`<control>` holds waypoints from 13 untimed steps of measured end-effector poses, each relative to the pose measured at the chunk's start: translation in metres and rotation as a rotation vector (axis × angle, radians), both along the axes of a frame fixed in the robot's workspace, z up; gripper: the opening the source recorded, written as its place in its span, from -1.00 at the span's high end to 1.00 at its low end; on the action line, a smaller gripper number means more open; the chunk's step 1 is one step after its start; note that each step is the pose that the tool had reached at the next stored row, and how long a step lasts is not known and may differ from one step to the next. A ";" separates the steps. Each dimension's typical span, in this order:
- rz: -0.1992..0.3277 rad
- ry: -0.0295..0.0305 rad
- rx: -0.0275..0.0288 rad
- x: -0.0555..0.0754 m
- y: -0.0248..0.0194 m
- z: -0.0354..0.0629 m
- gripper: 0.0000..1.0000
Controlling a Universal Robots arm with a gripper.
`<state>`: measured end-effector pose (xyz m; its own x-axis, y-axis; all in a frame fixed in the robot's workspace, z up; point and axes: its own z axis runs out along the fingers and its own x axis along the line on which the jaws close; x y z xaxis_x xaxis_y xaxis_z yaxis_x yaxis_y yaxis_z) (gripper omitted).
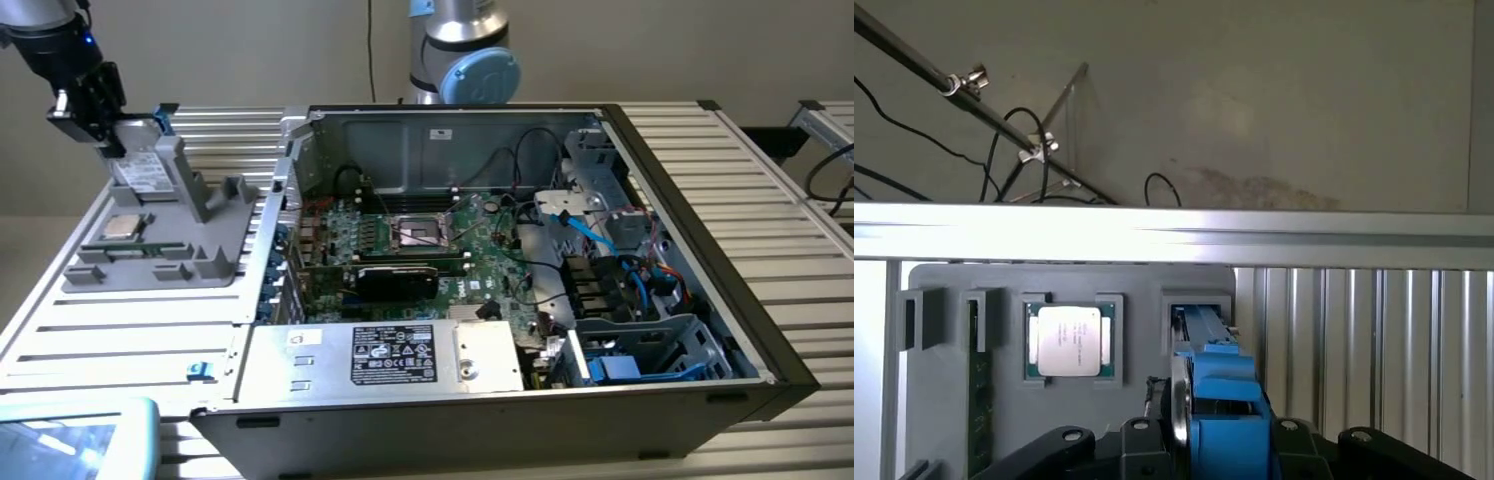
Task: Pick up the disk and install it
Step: 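Pick up the disk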
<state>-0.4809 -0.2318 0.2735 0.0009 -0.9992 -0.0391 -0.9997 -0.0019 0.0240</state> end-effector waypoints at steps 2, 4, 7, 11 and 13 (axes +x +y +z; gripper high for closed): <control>0.000 0.0001 -0.0009 0.000 0.0000 0.0000 0.07; 0.000 0.0013 -0.0073 0.000 0.0016 -0.0001 -0.04; 0.000 0.0033 -0.0327 0.000 0.0082 -0.0004 -0.17; 0.000 0.0033 -0.0516 0.000 0.0131 -0.0004 -0.17; 0.000 0.0042 -0.0532 0.000 0.0131 -0.0005 -0.17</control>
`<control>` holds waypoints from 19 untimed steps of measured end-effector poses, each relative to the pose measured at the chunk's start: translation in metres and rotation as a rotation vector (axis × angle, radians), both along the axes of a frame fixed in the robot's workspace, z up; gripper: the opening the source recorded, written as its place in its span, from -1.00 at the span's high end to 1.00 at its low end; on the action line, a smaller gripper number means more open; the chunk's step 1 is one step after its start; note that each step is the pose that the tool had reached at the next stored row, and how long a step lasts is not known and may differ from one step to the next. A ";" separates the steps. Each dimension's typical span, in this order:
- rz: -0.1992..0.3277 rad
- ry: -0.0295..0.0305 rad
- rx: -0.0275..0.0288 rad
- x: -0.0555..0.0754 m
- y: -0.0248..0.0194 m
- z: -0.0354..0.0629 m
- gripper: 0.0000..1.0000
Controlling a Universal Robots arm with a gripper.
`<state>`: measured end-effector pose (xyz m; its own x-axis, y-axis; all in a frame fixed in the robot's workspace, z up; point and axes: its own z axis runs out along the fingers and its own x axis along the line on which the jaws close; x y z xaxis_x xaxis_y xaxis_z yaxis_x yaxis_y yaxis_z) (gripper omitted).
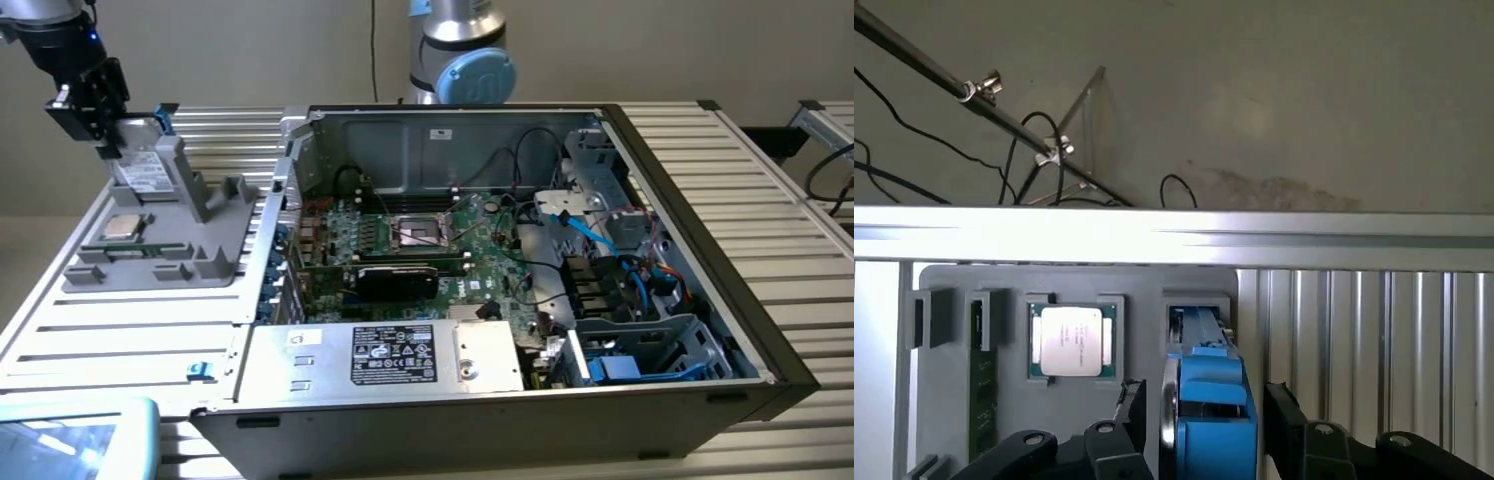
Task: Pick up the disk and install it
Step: 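Pick up the disk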
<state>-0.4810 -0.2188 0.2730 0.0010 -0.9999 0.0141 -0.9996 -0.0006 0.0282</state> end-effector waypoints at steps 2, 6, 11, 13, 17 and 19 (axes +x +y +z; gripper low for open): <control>0.000 0.0014 -0.0040 0.000 0.0000 -0.0003 -0.17; 0.000 0.0020 -0.0047 0.000 0.0000 -0.0014 -0.17; 0.000 0.0018 -0.0021 0.000 0.0001 -0.0025 -0.17; 0.000 0.0019 0.0033 0.000 0.0001 -0.0026 -0.17; 0.000 0.0028 0.0076 0.000 0.0001 -0.0029 -0.17; 0.000 0.0028 0.0076 0.000 0.0000 -0.0030 -0.17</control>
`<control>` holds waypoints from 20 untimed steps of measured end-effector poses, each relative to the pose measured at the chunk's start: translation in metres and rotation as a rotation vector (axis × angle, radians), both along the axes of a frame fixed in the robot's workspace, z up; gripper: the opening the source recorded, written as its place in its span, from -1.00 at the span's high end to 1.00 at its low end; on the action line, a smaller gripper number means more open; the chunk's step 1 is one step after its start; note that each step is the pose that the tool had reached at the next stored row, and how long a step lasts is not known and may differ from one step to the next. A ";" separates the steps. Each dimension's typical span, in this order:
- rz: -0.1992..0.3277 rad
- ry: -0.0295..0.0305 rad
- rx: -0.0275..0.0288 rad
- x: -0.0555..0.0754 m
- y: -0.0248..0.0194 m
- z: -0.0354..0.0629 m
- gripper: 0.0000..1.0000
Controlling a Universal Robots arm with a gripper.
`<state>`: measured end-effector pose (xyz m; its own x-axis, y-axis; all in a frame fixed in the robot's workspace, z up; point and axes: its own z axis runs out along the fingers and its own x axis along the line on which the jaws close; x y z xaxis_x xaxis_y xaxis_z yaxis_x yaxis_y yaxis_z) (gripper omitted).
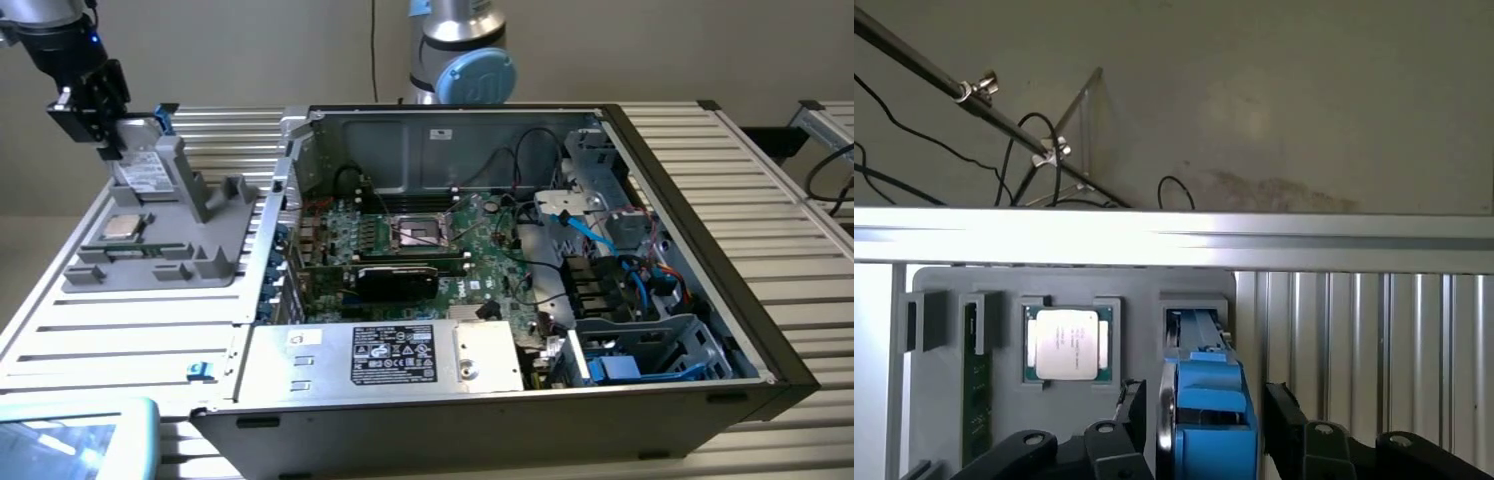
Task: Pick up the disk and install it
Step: 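Pick up the disk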
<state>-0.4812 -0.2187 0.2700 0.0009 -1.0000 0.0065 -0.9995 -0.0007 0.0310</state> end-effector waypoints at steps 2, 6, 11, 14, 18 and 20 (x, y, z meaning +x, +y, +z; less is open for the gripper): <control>0.000 0.0000 0.0000 0.000 0.0000 -0.0001 -0.12; 0.000 0.0000 0.0000 0.000 0.0000 -0.0002 0.24; 0.000 -0.0003 -0.0001 0.000 0.0000 0.0004 0.25; 0.000 -0.0006 -0.0015 0.000 -0.0001 0.0060 0.25; 0.000 -0.0012 -0.0024 0.000 -0.0001 0.0062 0.25; 0.000 -0.0009 -0.0036 0.000 -0.0001 0.0083 0.25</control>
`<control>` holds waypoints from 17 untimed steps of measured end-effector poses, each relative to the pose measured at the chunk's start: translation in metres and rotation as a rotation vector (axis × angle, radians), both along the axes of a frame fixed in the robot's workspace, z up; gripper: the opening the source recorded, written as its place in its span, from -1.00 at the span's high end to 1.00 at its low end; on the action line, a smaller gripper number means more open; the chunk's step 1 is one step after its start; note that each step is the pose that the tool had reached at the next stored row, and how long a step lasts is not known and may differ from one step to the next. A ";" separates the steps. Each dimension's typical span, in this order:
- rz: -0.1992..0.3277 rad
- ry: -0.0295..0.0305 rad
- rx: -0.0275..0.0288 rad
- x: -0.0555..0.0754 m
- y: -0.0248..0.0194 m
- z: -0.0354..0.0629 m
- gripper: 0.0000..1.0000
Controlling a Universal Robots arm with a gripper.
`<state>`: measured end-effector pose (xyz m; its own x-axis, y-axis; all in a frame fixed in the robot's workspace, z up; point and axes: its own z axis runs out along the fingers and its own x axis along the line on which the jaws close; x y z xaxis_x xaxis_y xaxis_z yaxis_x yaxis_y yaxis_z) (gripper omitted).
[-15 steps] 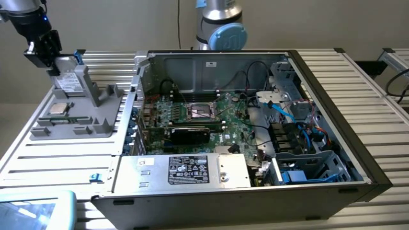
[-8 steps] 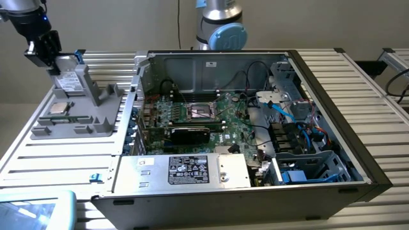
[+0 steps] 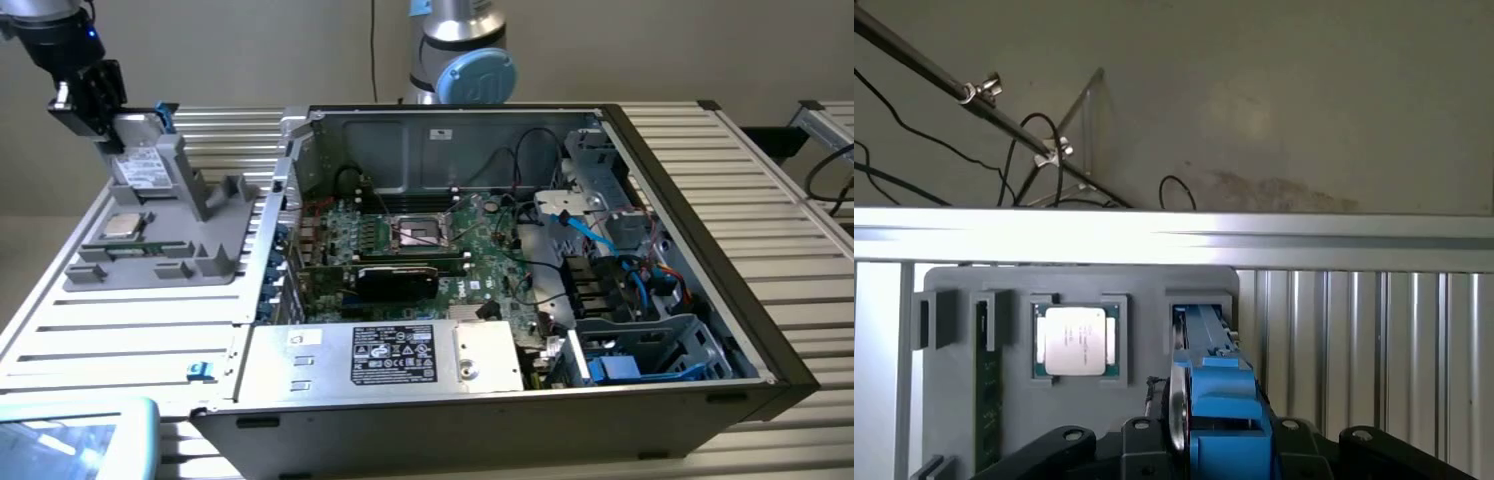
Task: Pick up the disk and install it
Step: 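Pick up the disk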
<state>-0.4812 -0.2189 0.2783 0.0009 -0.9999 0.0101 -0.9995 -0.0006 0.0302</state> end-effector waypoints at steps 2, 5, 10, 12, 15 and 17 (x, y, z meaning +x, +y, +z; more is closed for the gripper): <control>0.000 -0.0040 -0.0003 0.000 0.0000 0.0009 0.25; 0.000 -0.0052 -0.0003 0.000 0.0000 0.0008 0.25; 0.000 -0.0051 -0.0005 0.000 0.0000 0.0009 0.25; -0.002 -0.0048 -0.0006 0.000 0.0000 0.0009 0.25; -0.002 -0.0046 -0.0005 0.000 0.0000 0.0009 0.25; -0.002 -0.0044 -0.0005 0.000 -0.0001 0.0009 0.25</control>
<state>-0.4812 -0.2189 0.2792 -0.0008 -0.9999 0.0106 -0.9997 0.0011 0.0257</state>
